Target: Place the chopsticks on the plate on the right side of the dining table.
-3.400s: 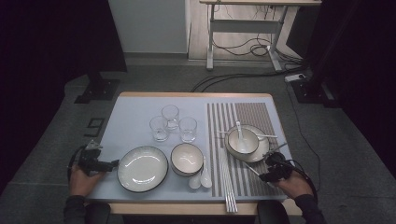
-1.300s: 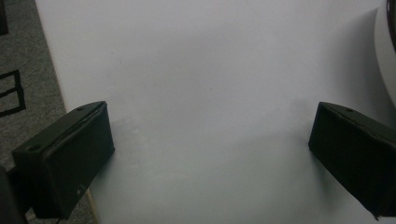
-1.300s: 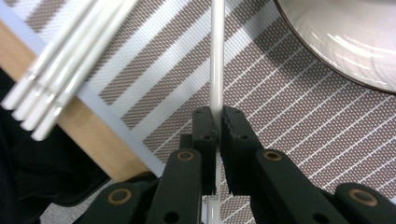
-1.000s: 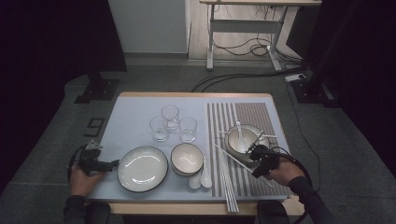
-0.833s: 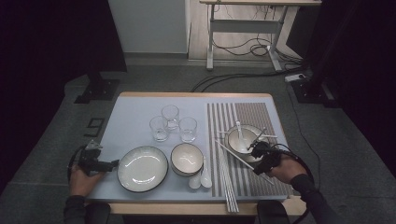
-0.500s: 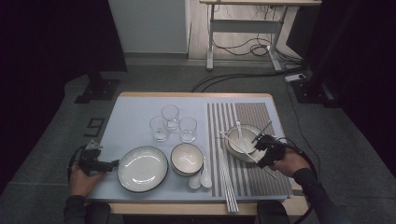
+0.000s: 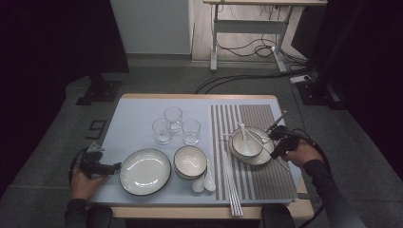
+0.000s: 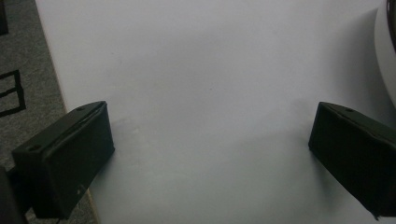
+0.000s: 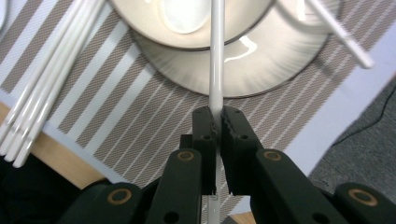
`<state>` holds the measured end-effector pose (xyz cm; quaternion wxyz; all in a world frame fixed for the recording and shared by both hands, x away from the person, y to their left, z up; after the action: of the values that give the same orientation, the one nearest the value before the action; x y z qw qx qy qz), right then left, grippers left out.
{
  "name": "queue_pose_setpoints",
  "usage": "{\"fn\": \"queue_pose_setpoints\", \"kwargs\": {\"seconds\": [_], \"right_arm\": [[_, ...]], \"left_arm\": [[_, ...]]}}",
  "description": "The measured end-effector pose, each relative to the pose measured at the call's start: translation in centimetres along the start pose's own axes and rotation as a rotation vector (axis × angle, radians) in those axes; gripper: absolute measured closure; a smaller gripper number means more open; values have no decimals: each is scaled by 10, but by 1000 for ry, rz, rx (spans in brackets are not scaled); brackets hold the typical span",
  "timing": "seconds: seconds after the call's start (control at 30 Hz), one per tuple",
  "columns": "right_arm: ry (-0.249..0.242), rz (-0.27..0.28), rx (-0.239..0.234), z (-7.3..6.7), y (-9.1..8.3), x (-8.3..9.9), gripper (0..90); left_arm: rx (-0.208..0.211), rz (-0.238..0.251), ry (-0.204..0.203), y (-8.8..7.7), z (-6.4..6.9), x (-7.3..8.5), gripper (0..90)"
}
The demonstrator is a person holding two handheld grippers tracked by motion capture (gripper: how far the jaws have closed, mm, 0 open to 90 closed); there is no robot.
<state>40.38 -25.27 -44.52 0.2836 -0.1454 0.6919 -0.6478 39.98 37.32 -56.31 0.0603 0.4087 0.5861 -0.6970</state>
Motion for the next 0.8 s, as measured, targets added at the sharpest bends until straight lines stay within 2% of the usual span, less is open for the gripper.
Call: {"fn": "queue_pose_setpoints", "kwargs": {"seconds": [0.3,0.8], "right_arm": [[53,-5,25,23,0,-9,844],[106,-34,21,48,31,-21,844]], "left_arm": [[0,0,0,0,0,0,0],[0,0,0,0,0,0,0]]}}
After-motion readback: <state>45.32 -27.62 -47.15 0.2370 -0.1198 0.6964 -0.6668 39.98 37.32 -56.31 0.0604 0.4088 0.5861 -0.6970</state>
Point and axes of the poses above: each handheld gripper's, and its own axes: y roughly forward along the jaws, x roughly out of its underside, z roughly to its right, the point moved 5 cm from there along y, roughly forward along the jaws, and after that the axes turned 3 degrees about y, right-handed, at the moved point
